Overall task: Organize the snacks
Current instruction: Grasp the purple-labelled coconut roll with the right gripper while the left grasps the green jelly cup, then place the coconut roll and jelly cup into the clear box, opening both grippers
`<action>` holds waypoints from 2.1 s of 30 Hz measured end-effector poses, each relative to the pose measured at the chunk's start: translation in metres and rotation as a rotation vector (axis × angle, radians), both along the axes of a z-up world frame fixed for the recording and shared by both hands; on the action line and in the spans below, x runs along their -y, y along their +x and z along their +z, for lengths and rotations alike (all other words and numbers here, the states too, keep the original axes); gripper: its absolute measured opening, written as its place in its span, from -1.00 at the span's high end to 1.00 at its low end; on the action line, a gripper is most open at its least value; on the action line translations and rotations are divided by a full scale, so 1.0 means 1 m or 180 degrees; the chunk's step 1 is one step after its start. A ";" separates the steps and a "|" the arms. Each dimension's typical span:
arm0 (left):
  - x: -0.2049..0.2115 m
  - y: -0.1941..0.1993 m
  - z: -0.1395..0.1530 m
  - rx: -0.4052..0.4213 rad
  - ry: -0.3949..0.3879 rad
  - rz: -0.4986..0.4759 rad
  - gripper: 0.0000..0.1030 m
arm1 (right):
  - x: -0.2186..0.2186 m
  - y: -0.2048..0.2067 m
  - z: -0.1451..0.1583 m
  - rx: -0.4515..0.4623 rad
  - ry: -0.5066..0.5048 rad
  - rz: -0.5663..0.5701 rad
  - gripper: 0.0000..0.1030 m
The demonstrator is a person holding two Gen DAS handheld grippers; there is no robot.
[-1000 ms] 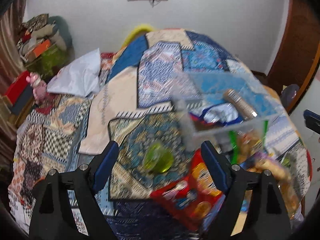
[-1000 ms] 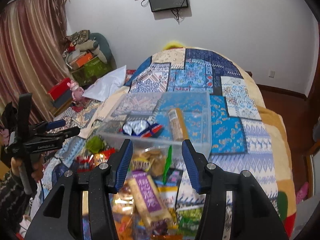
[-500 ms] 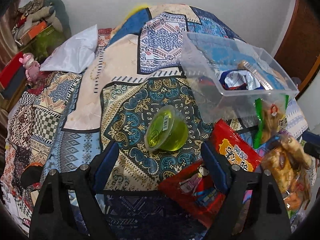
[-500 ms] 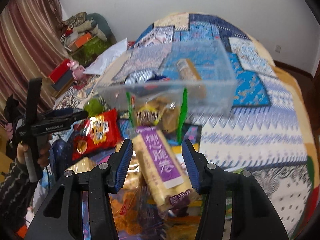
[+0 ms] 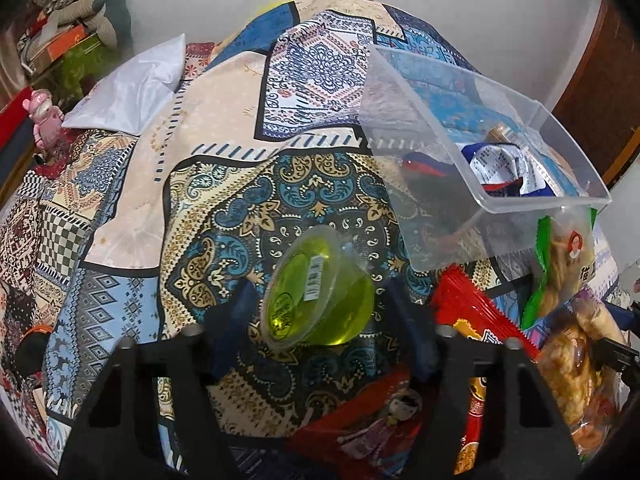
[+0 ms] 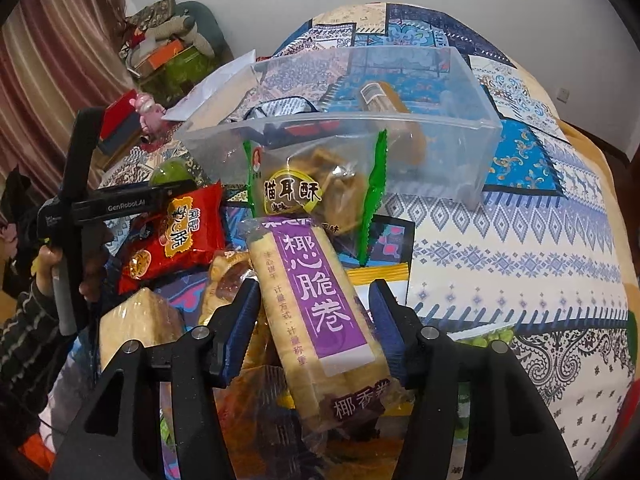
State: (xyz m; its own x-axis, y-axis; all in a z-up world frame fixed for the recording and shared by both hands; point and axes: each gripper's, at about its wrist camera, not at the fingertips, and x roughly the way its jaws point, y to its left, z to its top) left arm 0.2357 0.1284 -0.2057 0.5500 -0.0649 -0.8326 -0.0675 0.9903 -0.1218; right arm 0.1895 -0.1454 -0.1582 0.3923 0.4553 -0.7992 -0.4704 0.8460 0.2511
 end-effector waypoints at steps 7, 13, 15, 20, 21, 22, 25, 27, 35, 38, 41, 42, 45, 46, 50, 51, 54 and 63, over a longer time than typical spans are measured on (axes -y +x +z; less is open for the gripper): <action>0.006 -0.011 0.007 0.0046 0.0170 -0.0067 0.06 | 0.000 -0.003 0.001 0.0035 -0.0015 0.0028 0.05; 0.005 -0.021 0.020 0.0081 0.0125 -0.0061 0.14 | 0.000 -0.007 0.008 0.0066 0.0009 0.0028 0.17; 0.005 -0.025 0.028 0.0123 0.0124 -0.0058 0.20 | 0.001 -0.010 0.011 0.0083 0.0025 0.0028 0.19; 0.008 -0.037 0.047 0.0197 0.0106 -0.0062 0.23 | 0.004 -0.017 0.023 0.0155 0.0069 0.0047 0.25; 0.009 -0.039 0.050 0.0220 0.0129 -0.0066 0.23 | 0.005 -0.018 0.025 0.0174 0.0078 0.0044 0.25; 0.010 -0.040 0.054 0.0245 0.0159 -0.0067 0.23 | 0.006 -0.019 0.027 0.0191 0.0086 0.0037 0.25; 0.012 -0.046 0.067 0.0328 0.0175 -0.0066 0.23 | 0.010 -0.022 0.035 0.0252 0.0115 0.0000 0.26; 0.014 -0.049 0.076 0.0370 0.0165 -0.0078 0.23 | 0.014 -0.023 0.040 0.0285 0.0153 -0.0032 0.28; 0.026 -0.047 0.107 0.0568 0.0136 -0.0126 0.23 | 0.023 -0.014 0.060 0.0459 0.0240 -0.0165 0.32; 0.035 -0.041 0.117 0.0641 0.0115 -0.0171 0.23 | 0.025 -0.008 0.068 0.0533 0.0269 -0.0187 0.32; 0.042 -0.035 0.123 0.0700 0.0101 -0.0215 0.23 | 0.027 0.001 0.079 0.0653 0.0296 -0.0227 0.32; 0.044 -0.032 0.125 0.0719 0.0087 -0.0233 0.23 | 0.027 0.004 0.082 0.0705 0.0297 -0.0248 0.32; 0.051 -0.023 0.130 0.0771 0.0057 -0.0272 0.23 | 0.026 0.016 0.094 0.0833 0.0322 -0.0295 0.32; 0.054 -0.020 0.131 0.0788 0.0042 -0.0287 0.23 | 0.025 0.020 0.096 0.0864 0.0321 -0.0309 0.32; 0.063 -0.007 0.132 0.0809 -0.0009 -0.0346 0.23 | 0.019 0.040 0.104 0.0947 0.0357 -0.0344 0.32; 0.065 -0.004 0.132 0.0810 -0.0013 -0.0360 0.23 | 0.019 0.044 0.105 0.0965 0.0361 -0.0349 0.32; 0.071 0.005 0.128 0.0808 -0.0017 -0.0403 0.23 | 0.014 0.057 0.105 0.0968 0.0388 -0.0348 0.32; 0.083 0.030 0.109 0.0731 -0.0010 -0.0477 0.23 | -0.005 0.092 0.091 0.0908 0.0372 -0.0323 0.32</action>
State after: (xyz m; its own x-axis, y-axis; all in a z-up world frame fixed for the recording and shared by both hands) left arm 0.2660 0.0450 -0.0962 0.7085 -0.1621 -0.6868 0.1095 0.9867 -0.1199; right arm 0.2817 -0.1407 -0.0668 0.6412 0.4846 -0.5950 -0.4504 0.8654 0.2195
